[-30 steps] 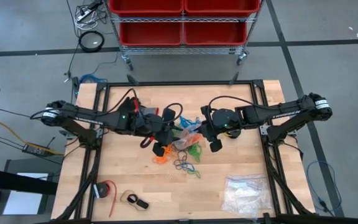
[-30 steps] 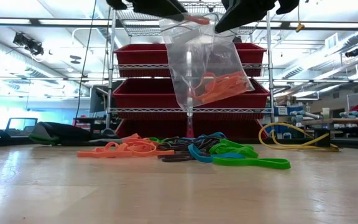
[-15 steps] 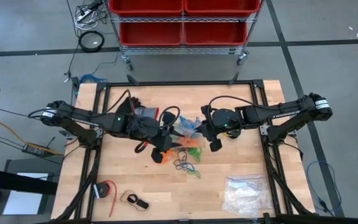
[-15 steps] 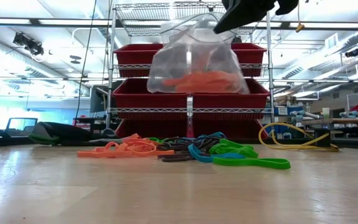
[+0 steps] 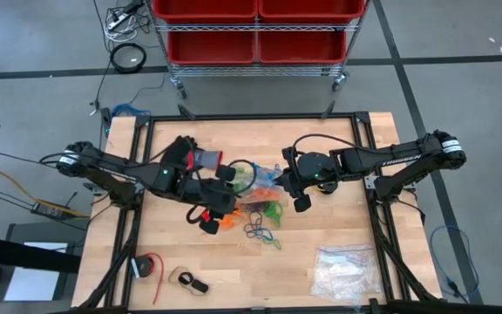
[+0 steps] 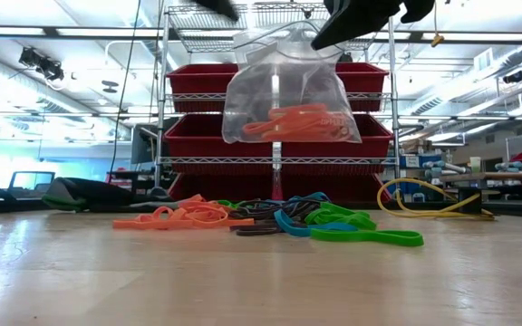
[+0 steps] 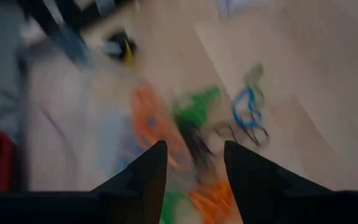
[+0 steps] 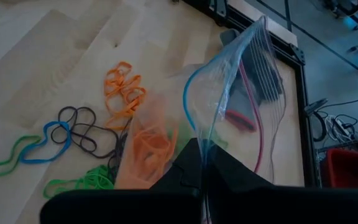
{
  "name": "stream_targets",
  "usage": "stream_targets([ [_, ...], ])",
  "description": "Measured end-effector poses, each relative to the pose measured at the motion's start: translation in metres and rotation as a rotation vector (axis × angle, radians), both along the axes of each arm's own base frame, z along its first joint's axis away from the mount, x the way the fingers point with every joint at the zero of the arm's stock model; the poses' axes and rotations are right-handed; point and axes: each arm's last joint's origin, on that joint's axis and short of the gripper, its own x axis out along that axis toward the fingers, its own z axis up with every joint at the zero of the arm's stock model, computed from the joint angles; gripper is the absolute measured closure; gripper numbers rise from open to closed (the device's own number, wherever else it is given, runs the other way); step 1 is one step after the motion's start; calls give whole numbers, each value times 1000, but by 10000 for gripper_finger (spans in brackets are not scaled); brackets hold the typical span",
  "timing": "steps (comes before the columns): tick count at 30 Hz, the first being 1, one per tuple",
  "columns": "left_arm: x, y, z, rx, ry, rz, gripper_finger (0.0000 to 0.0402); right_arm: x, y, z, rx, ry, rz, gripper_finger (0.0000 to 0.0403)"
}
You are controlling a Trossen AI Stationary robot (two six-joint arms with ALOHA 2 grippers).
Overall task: Sort rubber bands
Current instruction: Put the orange rubber band into the transparent zip bag
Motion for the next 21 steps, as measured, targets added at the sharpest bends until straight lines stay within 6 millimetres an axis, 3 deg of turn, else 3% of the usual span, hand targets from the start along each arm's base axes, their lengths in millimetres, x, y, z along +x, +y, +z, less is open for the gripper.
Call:
stream_targets([
  [4, -8, -1, -36, -58, 89, 61, 234, 0, 0, 0, 0, 0, 0, 403],
  [8, -17, -2, -85, -119, 115, 114, 234, 0, 0, 0, 6, -3, -4, 403],
  [13, -31, 0, -136, -231, 50, 179, 234, 0, 1, 0, 13, -5, -6, 403],
  [21, -53, 11, -179, -327, -79, 282, 238, 0, 0, 1, 14, -9, -9, 403],
])
